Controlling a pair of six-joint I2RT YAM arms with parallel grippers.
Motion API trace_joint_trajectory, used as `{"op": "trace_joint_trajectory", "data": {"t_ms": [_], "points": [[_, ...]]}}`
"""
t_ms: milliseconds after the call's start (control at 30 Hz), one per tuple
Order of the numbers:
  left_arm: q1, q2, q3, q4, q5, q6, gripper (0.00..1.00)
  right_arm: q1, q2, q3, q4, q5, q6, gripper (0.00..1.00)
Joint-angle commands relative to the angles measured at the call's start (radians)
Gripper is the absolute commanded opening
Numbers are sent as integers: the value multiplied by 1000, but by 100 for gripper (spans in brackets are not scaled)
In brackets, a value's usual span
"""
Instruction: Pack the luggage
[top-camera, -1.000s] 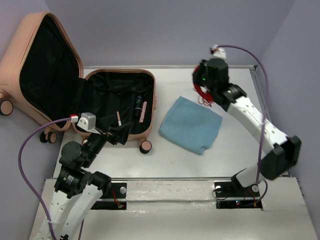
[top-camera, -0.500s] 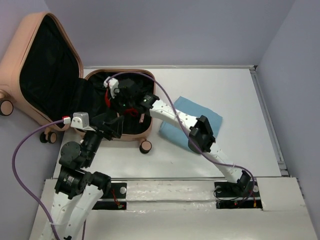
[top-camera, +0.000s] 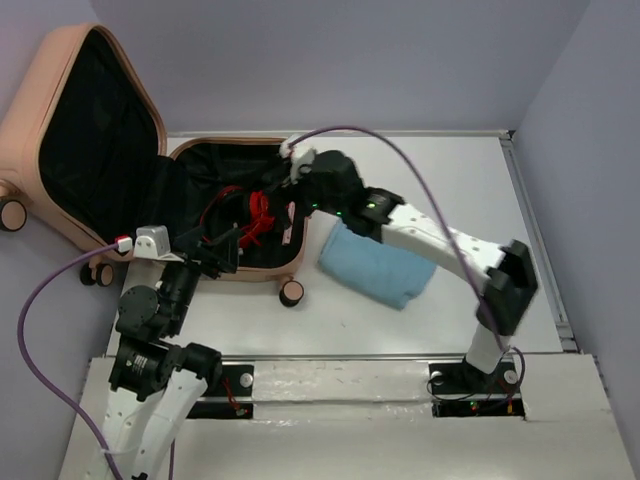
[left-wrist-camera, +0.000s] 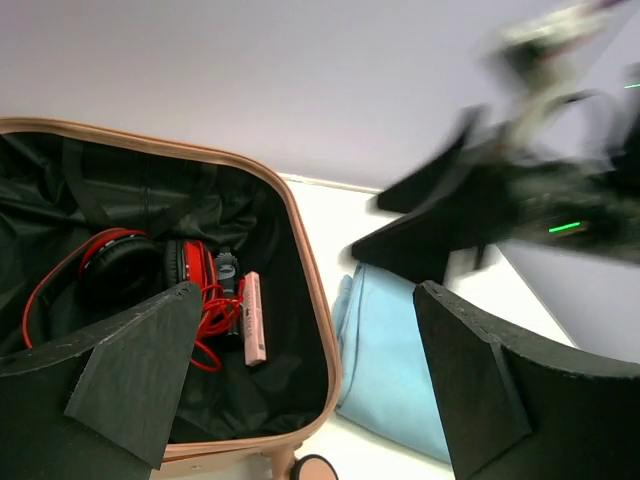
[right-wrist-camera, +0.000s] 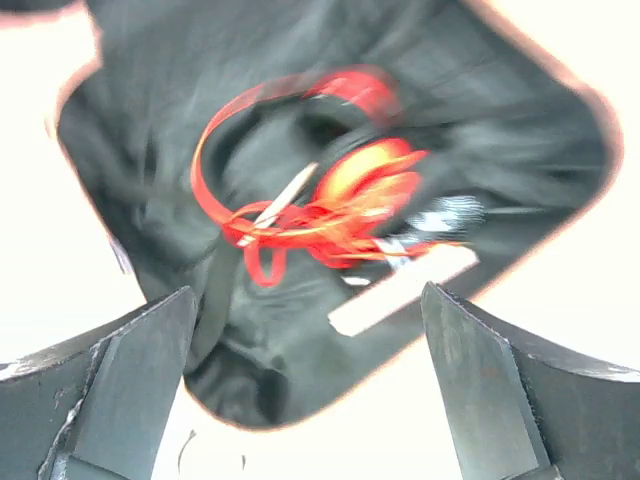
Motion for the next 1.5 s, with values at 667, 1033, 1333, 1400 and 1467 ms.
{"op": "trace_joint_trajectory", "data": {"t_ms": [667,1033,1333,1400,1467], "points": [[-1,224,9,238,465,-177,99,-721,-700,-1266,223,76,765,93],[-137,358,7,312,473,-210,99,-867,-471,-1186,408,-55,736,19],[-469,619,94,310,212,-199,99,-951,-355,-975,339,45,572,8],[-553,712,151,297,155,-190,99,-951,-289,-875,276,42,533,8],[-581,798,196,263,77,-176,99,-951,-253,-815,181,52,509,8]]}}
